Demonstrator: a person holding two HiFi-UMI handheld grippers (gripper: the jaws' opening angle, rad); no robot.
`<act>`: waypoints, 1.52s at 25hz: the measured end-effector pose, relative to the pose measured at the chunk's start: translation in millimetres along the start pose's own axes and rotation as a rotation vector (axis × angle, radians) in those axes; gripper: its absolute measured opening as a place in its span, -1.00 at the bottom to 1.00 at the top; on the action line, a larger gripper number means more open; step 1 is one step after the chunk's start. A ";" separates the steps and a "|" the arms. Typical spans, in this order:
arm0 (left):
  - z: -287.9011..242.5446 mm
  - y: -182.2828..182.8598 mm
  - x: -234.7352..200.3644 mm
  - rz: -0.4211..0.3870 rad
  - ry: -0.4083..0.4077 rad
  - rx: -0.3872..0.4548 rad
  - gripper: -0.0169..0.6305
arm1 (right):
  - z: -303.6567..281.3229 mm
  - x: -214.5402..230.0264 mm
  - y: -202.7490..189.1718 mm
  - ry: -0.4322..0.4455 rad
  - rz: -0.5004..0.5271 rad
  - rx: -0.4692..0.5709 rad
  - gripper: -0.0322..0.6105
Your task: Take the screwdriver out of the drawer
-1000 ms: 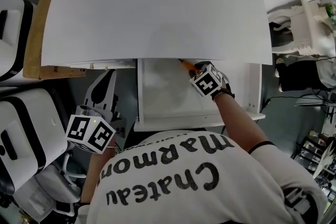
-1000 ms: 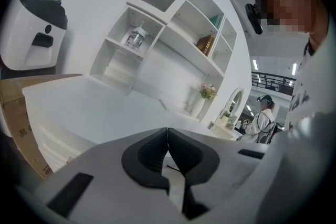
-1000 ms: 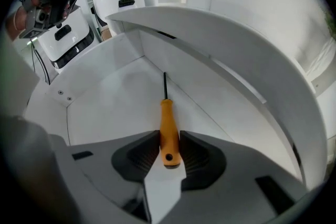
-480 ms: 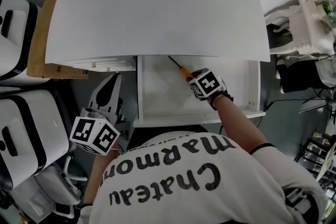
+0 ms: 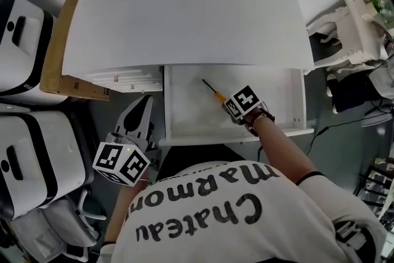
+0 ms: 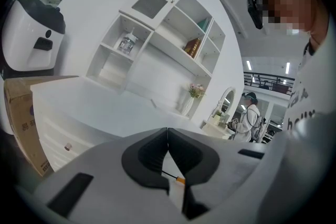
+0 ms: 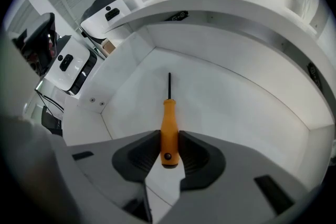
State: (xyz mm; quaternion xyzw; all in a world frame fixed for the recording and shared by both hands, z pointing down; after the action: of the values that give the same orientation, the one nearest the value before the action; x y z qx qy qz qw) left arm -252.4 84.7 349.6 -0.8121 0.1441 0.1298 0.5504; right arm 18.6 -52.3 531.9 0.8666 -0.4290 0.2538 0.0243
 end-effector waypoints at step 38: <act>146.9 0.2 109.4 -0.053 -0.108 0.253 -0.87 | 205.6 -185.4 -64.0 -0.006 0.256 0.864 -0.52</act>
State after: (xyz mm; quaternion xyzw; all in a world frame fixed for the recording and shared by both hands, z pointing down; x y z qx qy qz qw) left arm -159.0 211.5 256.0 -0.7316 0.1076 0.1396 0.6586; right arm 59.8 70.2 278.8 0.7377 -0.3877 0.4083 -0.3726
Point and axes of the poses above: the fingertips, and each gripper's own axes: z backward along the fingers, x to its right, y out of its top, the point moved 9 cm from there along z, backward along the fingers, and after that the axes turned 13 degrees about y, right-handed, at the moved point
